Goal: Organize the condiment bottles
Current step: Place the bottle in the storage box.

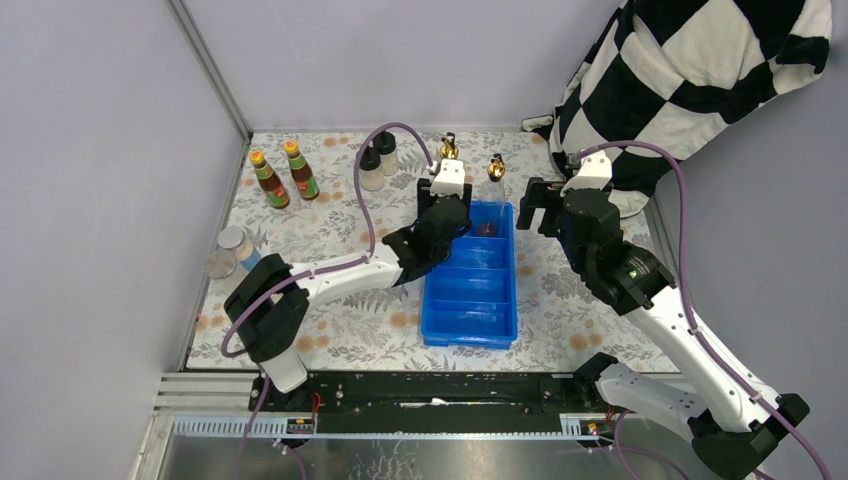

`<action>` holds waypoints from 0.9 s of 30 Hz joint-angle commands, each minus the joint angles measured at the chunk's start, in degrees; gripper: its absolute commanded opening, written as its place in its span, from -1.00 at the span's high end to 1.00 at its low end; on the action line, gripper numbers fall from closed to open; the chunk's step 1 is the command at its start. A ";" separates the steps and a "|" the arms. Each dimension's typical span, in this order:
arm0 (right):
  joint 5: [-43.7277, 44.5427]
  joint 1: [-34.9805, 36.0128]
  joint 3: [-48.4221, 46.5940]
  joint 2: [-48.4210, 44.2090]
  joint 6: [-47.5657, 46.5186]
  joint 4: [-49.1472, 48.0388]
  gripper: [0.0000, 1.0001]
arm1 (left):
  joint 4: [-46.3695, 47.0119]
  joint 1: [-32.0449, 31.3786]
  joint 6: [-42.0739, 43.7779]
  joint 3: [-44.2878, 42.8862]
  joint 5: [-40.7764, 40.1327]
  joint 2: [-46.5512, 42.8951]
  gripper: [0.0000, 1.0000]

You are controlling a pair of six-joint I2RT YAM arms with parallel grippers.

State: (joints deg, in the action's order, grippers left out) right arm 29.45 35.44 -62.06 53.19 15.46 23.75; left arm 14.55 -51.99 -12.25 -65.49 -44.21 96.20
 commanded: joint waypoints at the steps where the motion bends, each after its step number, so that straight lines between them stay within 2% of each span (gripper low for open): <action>1: 1.57 -0.36 -2.34 -0.78 -0.46 0.52 -0.96 | 9.04 0.72 -1.04 -3.89 1.76 0.96 0.40; 18: 0.11 -0.37 -1.14 -0.04 -0.43 0.31 -0.96 | 16.73 2.25 -2.89 -1.79 2.28 7.46 0.42; 27: -0.34 -0.37 0.37 0.48 -0.44 -0.43 -0.96 | 17.68 2.33 -4.75 -1.86 0.00 11.56 0.42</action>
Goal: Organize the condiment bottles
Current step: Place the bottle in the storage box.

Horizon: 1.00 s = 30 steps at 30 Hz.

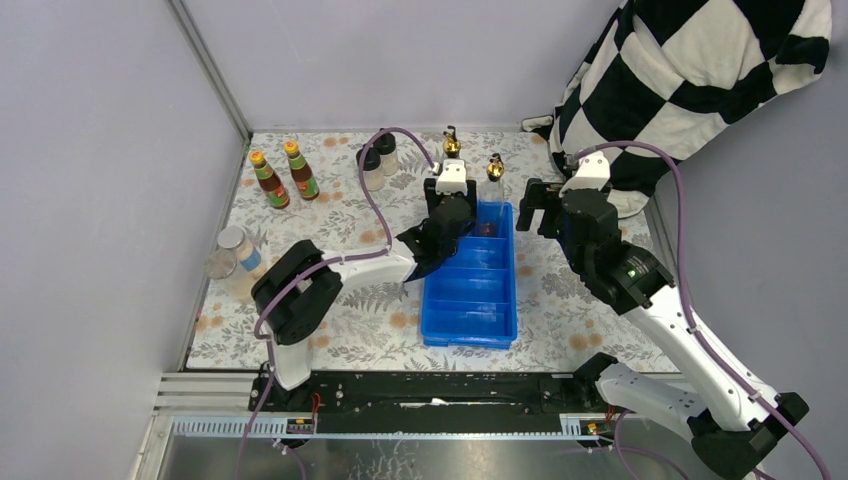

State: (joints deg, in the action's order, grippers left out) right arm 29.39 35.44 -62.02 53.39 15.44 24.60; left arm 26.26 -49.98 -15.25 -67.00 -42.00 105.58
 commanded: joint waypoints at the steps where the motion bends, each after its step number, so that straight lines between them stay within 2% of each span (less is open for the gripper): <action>1: -0.52 -0.36 0.58 0.37 -0.41 -1.44 -0.95 | 6.28 0.36 -1.54 -0.52 -2.20 2.78 0.42; 10: -1.17 -0.30 1.63 0.81 -0.44 -2.40 -0.95 | 7.19 0.67 -1.18 -1.42 -2.77 5.88 0.43; 30: -1.81 -0.30 2.08 1.10 -0.32 -2.82 -0.96 | 9.87 2.17 4.77 -3.28 -2.43 6.28 0.46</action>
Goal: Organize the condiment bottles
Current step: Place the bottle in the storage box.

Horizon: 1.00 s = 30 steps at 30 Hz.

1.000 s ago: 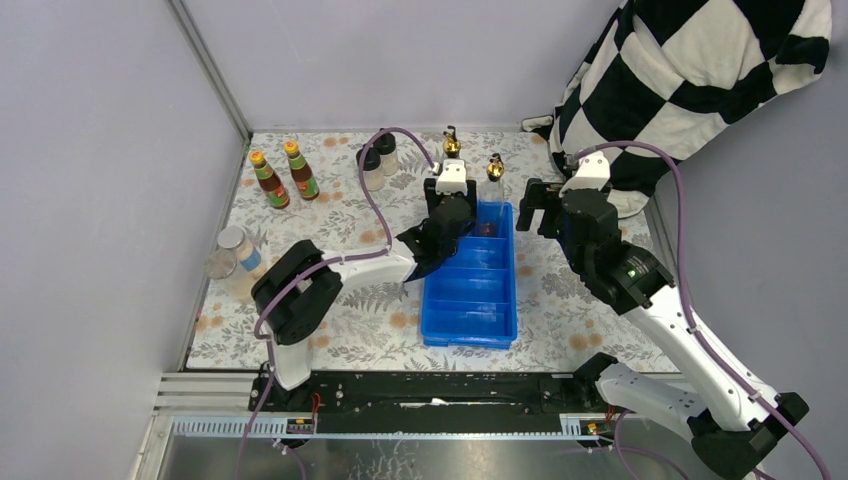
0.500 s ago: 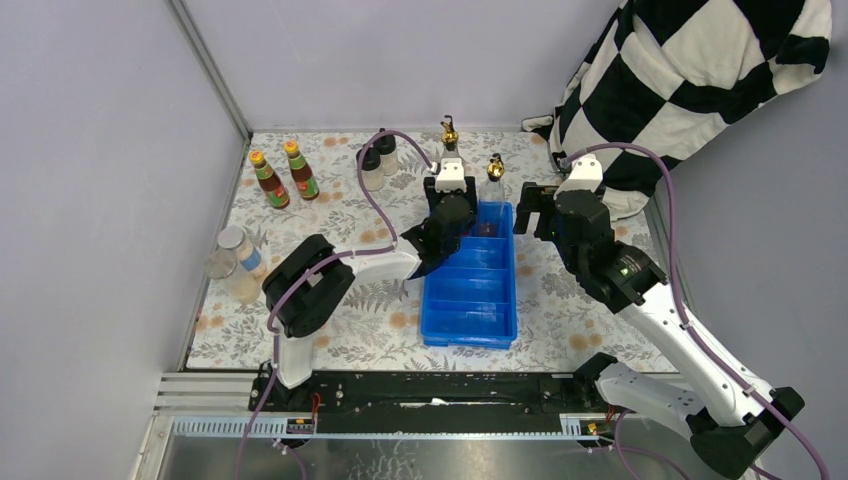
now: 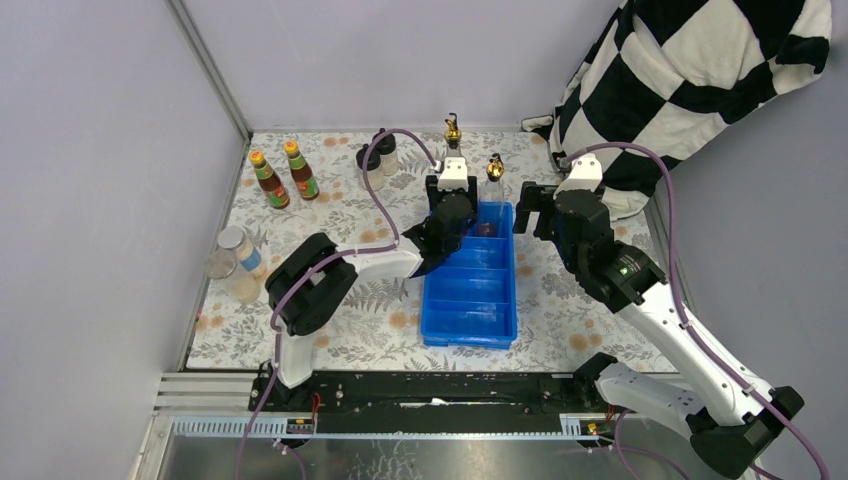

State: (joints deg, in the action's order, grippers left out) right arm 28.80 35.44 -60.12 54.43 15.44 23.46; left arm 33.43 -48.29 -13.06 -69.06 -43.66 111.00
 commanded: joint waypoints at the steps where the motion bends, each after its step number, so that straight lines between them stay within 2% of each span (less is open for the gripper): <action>1: -1.28 -0.36 0.18 0.06 -0.37 -1.74 -0.95 | 2.74 0.48 2.94 -1.25 -0.98 0.96 0.47; 16: -2.55 -0.34 1.68 0.54 0.50 -2.66 -0.95 | 17.41 -0.37 4.14 10.23 -2.70 0.23 0.57; 24: -2.96 -0.31 2.58 1.04 0.81 -3.41 -0.95 | 21.48 -2.89 9.33 10.21 -3.73 2.49 0.59; 30: -2.26 -0.36 2.19 0.55 0.74 -3.12 -0.95 | 20.09 -3.79 10.20 9.92 -4.61 1.65 0.58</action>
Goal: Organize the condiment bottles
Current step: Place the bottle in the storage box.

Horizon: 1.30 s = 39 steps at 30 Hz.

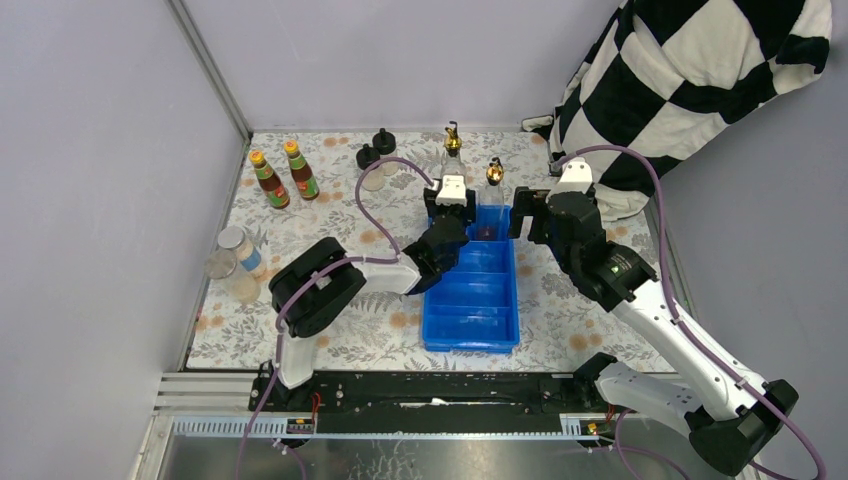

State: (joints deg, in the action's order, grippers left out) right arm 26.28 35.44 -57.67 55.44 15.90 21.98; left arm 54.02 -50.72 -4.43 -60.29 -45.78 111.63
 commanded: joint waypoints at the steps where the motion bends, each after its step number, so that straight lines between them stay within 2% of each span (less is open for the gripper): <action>1: 0.31 -0.34 -0.33 -0.62 0.21 -1.76 -0.95 | -1.05 -1.40 1.49 1.14 -2.71 0.59 0.58; 12: -0.12 -0.35 -0.16 -0.77 0.46 -1.87 -0.95 | -1.47 -1.77 3.18 1.96 -3.58 -2.30 0.57; 23: -0.55 -0.35 0.40 -0.24 0.61 -2.45 -0.95 | 3.12 -1.46 9.13 0.29 -3.13 -2.73 0.56; 39: -0.84 -0.37 1.05 0.84 0.78 -3.02 -0.95 | 10.52 -0.67 7.69 2.60 0.88 -5.21 0.56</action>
State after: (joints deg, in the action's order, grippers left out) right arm 25.87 35.44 -56.66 56.25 16.32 20.64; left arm 54.92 -51.66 3.49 -58.85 -46.24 110.28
